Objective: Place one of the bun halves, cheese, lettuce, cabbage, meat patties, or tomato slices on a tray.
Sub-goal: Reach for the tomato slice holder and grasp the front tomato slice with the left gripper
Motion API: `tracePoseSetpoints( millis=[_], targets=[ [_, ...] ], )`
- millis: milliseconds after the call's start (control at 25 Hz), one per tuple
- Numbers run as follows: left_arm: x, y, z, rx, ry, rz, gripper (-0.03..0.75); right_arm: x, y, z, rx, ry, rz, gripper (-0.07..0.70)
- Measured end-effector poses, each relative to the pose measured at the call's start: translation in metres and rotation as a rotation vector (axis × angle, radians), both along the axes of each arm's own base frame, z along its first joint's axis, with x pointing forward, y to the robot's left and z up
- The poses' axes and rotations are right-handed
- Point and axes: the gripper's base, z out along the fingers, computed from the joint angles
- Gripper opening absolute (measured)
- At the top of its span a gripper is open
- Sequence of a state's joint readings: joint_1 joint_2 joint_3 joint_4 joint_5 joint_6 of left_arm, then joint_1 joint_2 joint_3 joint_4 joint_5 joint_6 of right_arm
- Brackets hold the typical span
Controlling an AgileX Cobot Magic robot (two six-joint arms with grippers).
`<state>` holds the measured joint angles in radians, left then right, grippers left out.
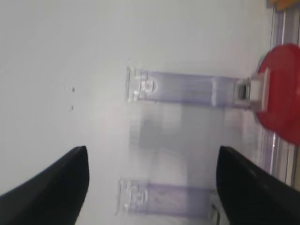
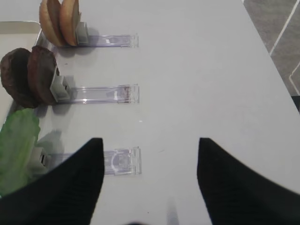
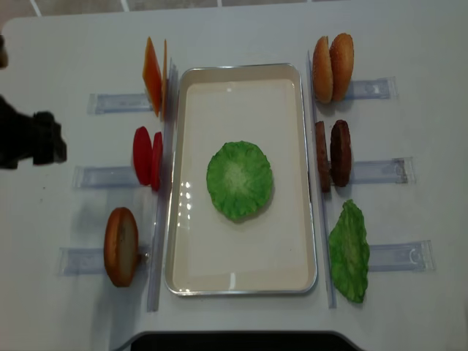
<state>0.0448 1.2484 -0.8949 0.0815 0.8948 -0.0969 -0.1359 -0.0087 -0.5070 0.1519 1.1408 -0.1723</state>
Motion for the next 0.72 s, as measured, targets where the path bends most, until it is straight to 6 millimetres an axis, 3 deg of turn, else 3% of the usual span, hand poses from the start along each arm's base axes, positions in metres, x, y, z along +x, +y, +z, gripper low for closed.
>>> tracePoseSetpoints(
  millis=[160,320,480,720],
  targets=[
    [0.062,-0.001,-0.005,-0.042,0.069,-0.003,0.643,0.000,0.000,0.000,0.000,0.000,0.000,0.416],
    [0.095,-0.012,-0.012,-0.073,0.139,-0.030,0.643,0.000,0.000,0.000,0.000,0.000,0.000,0.416],
    [0.098,-0.050,-0.009,-0.096,0.126,-0.058,0.643,0.000,0.000,0.000,0.000,0.000,0.000,0.416],
    [0.085,-0.113,-0.009,-0.145,0.132,-0.037,0.643,0.000,0.000,0.000,0.000,0.000,0.000,0.416]
  ],
)
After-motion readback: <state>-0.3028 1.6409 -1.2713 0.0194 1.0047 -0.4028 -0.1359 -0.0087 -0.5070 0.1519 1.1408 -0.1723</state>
